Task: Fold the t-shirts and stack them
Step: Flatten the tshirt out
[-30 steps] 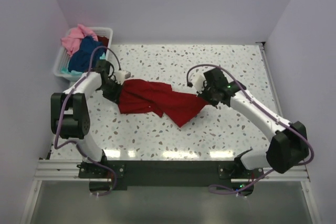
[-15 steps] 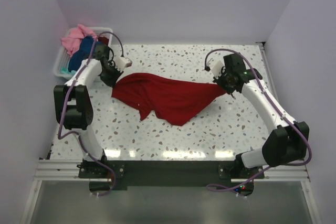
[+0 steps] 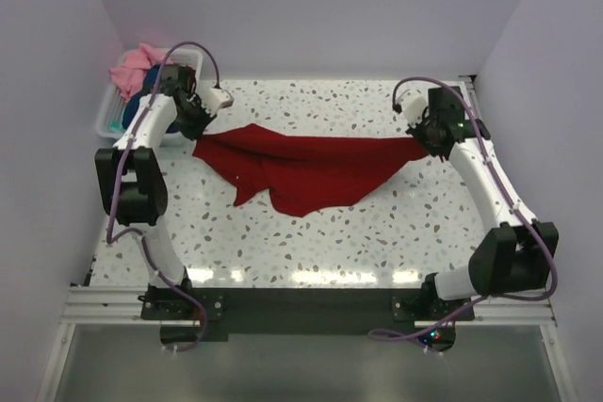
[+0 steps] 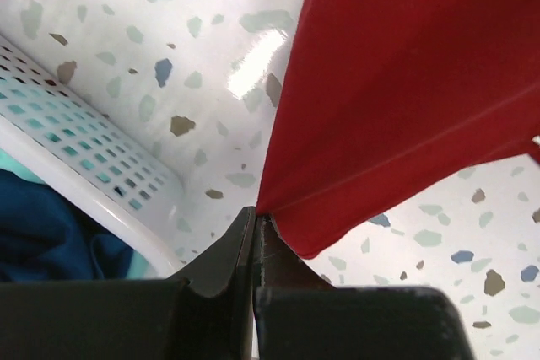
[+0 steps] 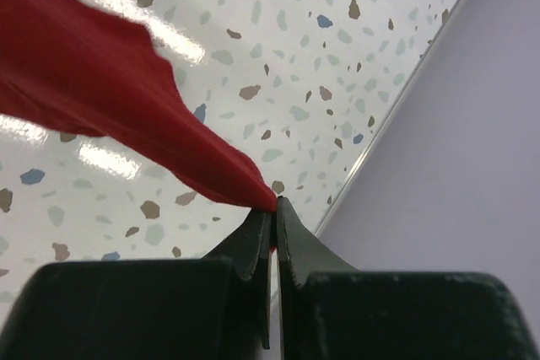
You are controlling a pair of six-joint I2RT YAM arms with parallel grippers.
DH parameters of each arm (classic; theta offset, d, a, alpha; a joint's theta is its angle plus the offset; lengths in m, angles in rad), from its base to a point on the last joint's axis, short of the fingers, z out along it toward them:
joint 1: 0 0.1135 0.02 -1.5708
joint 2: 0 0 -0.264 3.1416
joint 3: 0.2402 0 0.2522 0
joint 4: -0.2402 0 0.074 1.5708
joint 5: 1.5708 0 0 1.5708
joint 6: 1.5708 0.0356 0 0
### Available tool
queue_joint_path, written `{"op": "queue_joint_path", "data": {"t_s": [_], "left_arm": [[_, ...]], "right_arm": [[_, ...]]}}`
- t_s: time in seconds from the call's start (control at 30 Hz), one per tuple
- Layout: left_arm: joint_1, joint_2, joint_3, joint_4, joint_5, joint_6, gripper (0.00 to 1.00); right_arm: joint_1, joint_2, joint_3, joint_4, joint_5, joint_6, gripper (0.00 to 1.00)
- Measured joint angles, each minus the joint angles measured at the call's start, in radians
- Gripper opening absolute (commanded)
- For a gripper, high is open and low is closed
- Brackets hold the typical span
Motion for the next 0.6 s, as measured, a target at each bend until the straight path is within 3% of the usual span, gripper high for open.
{"op": "queue_joint_path", "data": {"t_s": [0.07,0.17,0.2,0.27,0.43,0.6], "left_arm": [[0.000,0.031,0.036,0.010,0.000,-0.013,0.03],[0.000,0.079,0.091,0.055,-0.004,-0.049,0.31],[0.000,0.092,0.109,0.072,-0.009,-0.067,0.46],[0.003,0.119,0.154,0.095,-0.011,-0.104,0.56],[0.003,0.097,0.167,0.118,0.099,-0.181,0.61],[-0.116,-0.163,-0.196,0.203,0.234,-0.227,0.62]], "right_arm": [[0.000,0.041,0.002,0.035,0.017,0.000,0.00],[-0.007,0.143,0.039,0.059,0.037,0.011,0.00],[-0.008,0.177,0.063,0.060,0.037,0.018,0.00],[-0.010,0.227,0.107,0.057,0.036,0.036,0.00],[-0.010,0.244,0.163,0.047,0.026,0.062,0.00],[-0.010,0.243,0.152,0.010,-0.001,0.077,0.00]]}}
